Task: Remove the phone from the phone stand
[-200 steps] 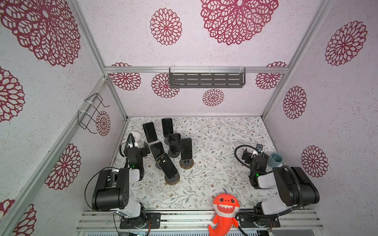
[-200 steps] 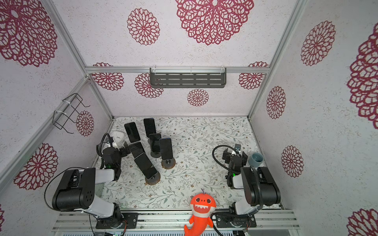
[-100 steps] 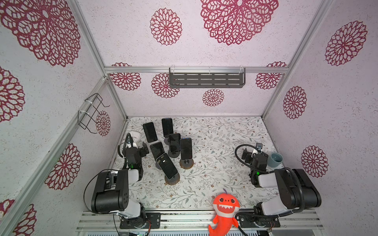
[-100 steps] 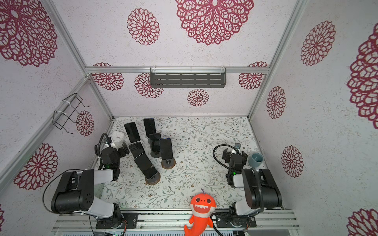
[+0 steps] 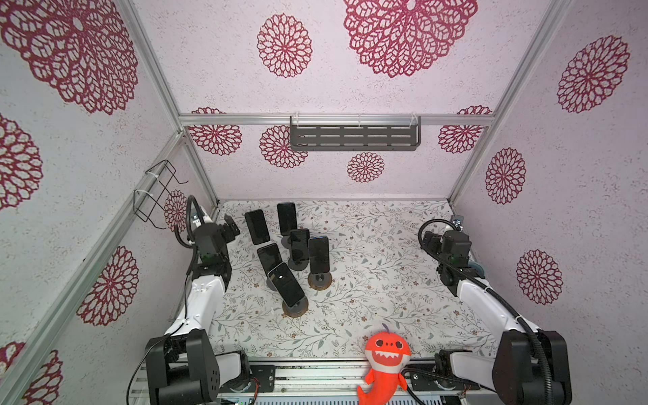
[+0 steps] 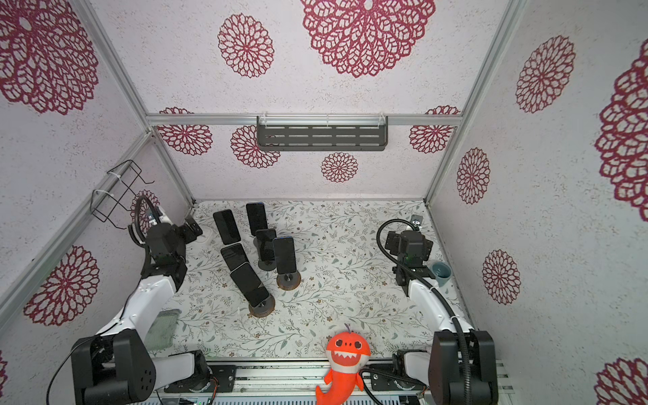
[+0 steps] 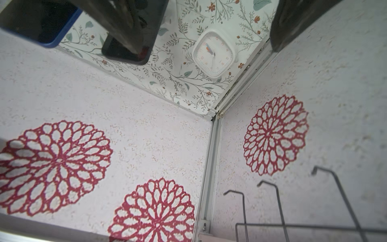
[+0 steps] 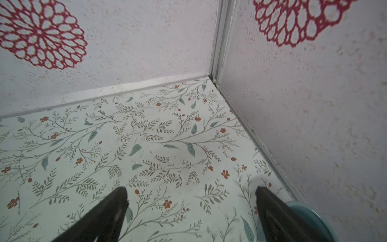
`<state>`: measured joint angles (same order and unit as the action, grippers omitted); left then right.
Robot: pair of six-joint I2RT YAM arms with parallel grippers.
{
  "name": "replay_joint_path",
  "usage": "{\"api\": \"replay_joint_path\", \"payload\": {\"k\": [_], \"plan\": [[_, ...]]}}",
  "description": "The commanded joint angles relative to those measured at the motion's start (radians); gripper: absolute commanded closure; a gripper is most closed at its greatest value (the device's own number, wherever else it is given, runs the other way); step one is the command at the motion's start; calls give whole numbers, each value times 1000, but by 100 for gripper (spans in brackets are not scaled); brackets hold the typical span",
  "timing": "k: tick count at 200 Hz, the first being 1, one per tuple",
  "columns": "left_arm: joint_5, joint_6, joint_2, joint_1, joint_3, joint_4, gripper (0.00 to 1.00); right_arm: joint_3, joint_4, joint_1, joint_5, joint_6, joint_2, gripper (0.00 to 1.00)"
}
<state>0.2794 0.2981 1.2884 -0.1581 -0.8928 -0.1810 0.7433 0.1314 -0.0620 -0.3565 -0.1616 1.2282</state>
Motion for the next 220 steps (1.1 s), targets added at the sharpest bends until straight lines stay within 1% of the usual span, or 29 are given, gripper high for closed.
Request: {"api": "replay_joint_path", "payload": {"k": [1, 12, 26, 63, 87, 135, 172, 196, 220], "plan": [[59, 26, 94, 39, -166, 329, 3, 49, -212, -17, -37, -69, 7, 1], [115, -3, 144, 73, -224, 343, 3, 54, -221, -19, -31, -78, 10, 1], [147, -11, 200, 109, -292, 370, 3, 65, -236, -21, -20, -84, 16, 1], [167, 55, 356, 170, -492, 495, 2, 81, -269, -24, 1, -82, 29, 1], [173, 110, 440, 196, -589, 552, 3, 75, -268, -24, 6, -80, 25, 1], [155, 172, 561, 217, -700, 599, 3, 70, -266, -24, 11, -79, 24, 1], [135, 178, 614, 217, -722, 589, 2, 63, -259, -24, 16, -79, 30, 1], [101, 165, 643, 219, -730, 583, 3, 62, -253, -24, 18, -77, 35, 1], [106, 155, 665, 221, -741, 591, 3, 61, -247, -24, 17, -73, 37, 1]]}}
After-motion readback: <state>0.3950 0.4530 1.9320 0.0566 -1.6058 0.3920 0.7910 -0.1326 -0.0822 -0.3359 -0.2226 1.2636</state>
